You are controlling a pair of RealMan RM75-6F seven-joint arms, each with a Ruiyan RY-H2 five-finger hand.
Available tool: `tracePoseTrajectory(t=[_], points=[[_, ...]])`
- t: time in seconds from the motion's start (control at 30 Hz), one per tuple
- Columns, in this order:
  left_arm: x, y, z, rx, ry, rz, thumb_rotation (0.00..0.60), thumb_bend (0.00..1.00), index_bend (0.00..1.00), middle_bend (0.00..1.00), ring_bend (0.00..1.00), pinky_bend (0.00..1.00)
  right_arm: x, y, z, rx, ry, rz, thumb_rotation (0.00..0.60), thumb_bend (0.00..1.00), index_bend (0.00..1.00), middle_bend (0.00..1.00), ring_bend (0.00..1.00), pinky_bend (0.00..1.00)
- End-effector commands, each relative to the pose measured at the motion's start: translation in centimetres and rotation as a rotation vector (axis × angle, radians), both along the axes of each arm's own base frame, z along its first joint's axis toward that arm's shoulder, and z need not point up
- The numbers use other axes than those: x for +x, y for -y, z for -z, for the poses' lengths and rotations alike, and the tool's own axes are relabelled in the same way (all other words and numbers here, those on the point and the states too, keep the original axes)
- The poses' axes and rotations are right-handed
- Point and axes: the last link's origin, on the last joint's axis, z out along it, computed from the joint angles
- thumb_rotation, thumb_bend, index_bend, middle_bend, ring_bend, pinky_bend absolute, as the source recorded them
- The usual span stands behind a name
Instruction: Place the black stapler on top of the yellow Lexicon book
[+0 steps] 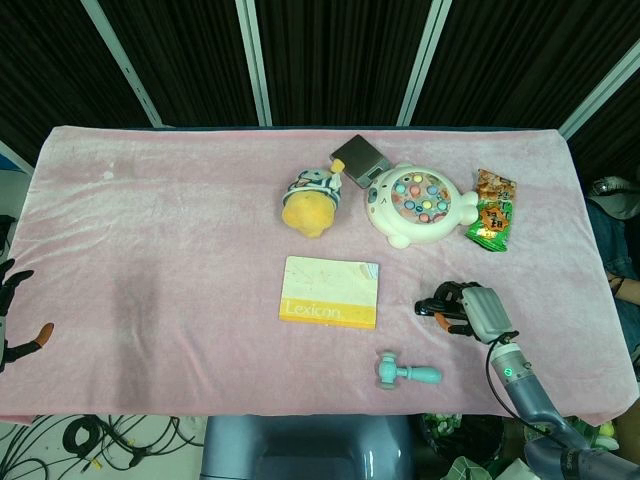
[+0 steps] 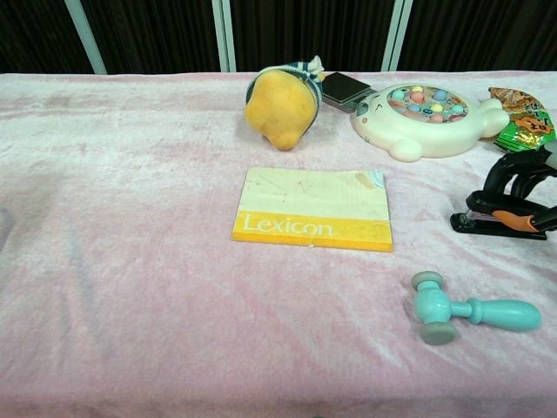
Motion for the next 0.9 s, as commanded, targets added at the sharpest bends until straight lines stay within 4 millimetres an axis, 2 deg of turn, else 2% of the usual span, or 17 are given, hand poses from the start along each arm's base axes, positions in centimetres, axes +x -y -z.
tracePoseTrajectory(t=[0.03,0.17,0.3,0.43,0.63,0.9], points=[[0.0,0.0,0.0,0.000,0.001,0.000,0.600,0.25,0.17,0.04,0.00,0.00,0.7,0.2,-0.2,0.005,0.019,-0.011,0.600,0.36,0.61,0.51,0.52,0.37],[0.0,0.0,0.0,0.000,0.003,0.001,0.600,0.25,0.17,0.04,0.00,0.00,2.0,0.7,-0.8,0.000,0.033,-0.030,0.600,0.36,0.61,0.51,0.52,0.37],[0.1,0.0,0.0,-0.002,0.005,0.000,0.600,0.25,0.17,0.04,0.00,0.00,4.9,2.0,-1.7,-0.023,0.017,-0.066,0.600,0.36,0.61,0.51,0.52,0.37],[0.1,-0.1,0.0,-0.003,0.007,0.000,0.600,0.25,0.17,0.04,0.00,0.00,7.5,3.1,-1.7,-0.029,-0.011,-0.068,0.600,0.36,0.61,0.51,0.52,0.37],[0.0,0.0,-0.1,-0.005,0.012,-0.003,0.600,0.25,0.17,0.04,0.00,0.00,11.9,5.1,-0.3,0.017,0.025,-0.040,0.600,0.36,0.63,0.51,0.53,0.37],[0.0,0.0,-0.1,-0.004,0.023,-0.010,0.600,0.26,0.17,0.04,0.00,0.00,15.7,6.0,2.6,0.053,0.018,-0.019,0.600,0.36,0.64,0.52,0.53,0.37]])
